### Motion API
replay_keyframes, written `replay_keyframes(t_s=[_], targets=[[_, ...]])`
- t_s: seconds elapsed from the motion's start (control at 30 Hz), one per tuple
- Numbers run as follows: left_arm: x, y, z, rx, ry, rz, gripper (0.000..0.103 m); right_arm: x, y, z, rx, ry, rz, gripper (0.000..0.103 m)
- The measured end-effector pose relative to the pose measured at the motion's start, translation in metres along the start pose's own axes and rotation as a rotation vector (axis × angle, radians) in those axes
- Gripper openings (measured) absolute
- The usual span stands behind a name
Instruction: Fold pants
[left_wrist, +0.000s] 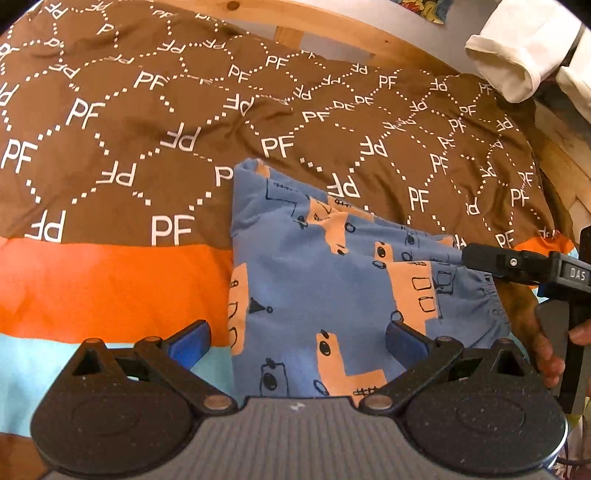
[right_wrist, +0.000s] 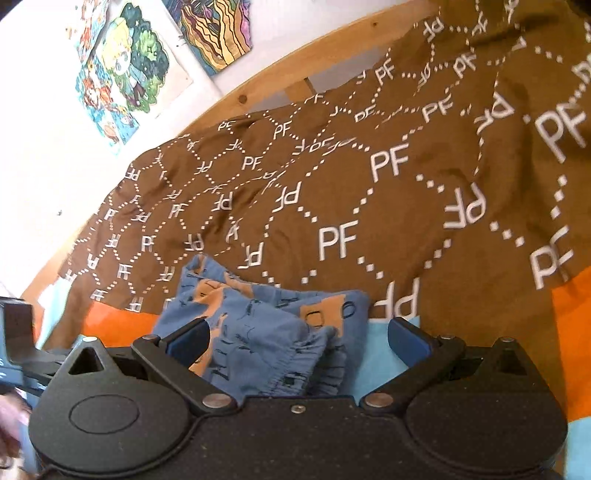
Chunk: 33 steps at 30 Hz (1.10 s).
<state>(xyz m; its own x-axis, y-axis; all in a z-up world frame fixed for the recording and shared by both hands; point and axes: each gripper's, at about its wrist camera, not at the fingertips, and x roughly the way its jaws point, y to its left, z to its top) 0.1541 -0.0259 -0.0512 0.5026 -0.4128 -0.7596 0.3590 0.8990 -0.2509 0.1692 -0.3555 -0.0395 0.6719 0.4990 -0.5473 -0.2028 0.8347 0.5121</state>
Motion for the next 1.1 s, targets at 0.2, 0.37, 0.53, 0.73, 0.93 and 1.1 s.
replay_keyframes(t_s=[0.2,0.37,0.53,0.73,0.93,1.1], targets=[[0.000,0.000,-0.004,-0.008,0.021,-0.002,0.103,0.000,0.003,0.001,0.040,0.053,0.048,0.102],[-0.001,0.002,-0.006,-0.019,0.028,-0.005,0.103,0.000,0.001,-0.001,0.082,0.049,0.054,0.102],[-0.002,0.002,-0.010,0.002,0.023,-0.002,0.103,-0.003,-0.005,-0.002,0.143,0.029,0.058,0.102],[-0.002,0.005,-0.011,0.005,0.024,-0.020,0.103,-0.003,0.005,-0.006,0.095,0.013,-0.035,0.087],[-0.001,0.007,-0.013,0.019,0.022,-0.039,0.103,-0.002,0.001,-0.007,0.139,-0.005,-0.050,0.077],[-0.001,0.010,-0.013,0.020,0.033,-0.057,0.103,-0.005,-0.004,-0.007,0.171,-0.006,-0.069,0.067]])
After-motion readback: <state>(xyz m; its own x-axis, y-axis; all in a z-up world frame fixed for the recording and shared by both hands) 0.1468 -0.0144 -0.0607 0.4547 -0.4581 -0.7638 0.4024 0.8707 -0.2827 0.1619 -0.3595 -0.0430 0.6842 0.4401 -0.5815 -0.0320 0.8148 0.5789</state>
